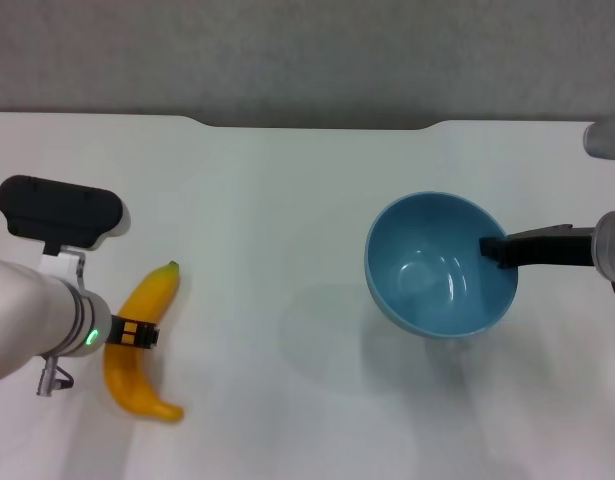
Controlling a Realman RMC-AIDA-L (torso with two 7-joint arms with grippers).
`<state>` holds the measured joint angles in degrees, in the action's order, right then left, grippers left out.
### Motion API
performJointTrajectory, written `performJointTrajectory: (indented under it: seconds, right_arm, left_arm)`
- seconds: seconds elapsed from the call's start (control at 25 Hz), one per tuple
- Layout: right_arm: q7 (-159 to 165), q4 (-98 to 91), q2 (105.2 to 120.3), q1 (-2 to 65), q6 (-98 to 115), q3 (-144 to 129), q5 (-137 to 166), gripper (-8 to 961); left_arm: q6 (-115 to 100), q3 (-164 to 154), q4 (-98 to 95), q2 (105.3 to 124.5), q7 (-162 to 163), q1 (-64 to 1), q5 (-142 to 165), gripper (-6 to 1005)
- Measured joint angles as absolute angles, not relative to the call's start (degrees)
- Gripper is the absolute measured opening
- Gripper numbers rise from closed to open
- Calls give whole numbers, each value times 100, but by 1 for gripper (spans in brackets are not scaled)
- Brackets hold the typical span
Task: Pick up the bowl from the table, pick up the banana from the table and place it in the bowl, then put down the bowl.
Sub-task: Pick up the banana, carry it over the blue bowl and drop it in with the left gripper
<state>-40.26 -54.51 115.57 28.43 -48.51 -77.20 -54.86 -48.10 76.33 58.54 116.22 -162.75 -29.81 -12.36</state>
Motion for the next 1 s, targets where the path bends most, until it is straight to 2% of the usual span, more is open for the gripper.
performJointTrajectory:
  seconds: [0.16, 0.36, 0.72, 1.0]
  right_arm:
    - [-4026, -5417, 11556, 2830, -4815, -7718, -5499, 32]
    - [-4025, -5246, 11542, 2939, -4656, -7710, -5529, 32]
    - [-4335, -3664, 11551, 3988, -4507, -7741, -6078, 31]
    - [-4336, -3141, 11573, 4435, -4504, -7918, -6585, 31]
  left_arm:
    - [-4858, 7867, 6285, 11606, -16278, -2886, -1236, 487]
    - [-4831, 8191, 7622, 11585, -16277, -2388, -1199, 486]
    - [-4519, 7842, 8788, 11612, -16277, -2256, -1043, 487]
    - [-3973, 7405, 9149, 11631, -16246, -2249, -1154, 487]
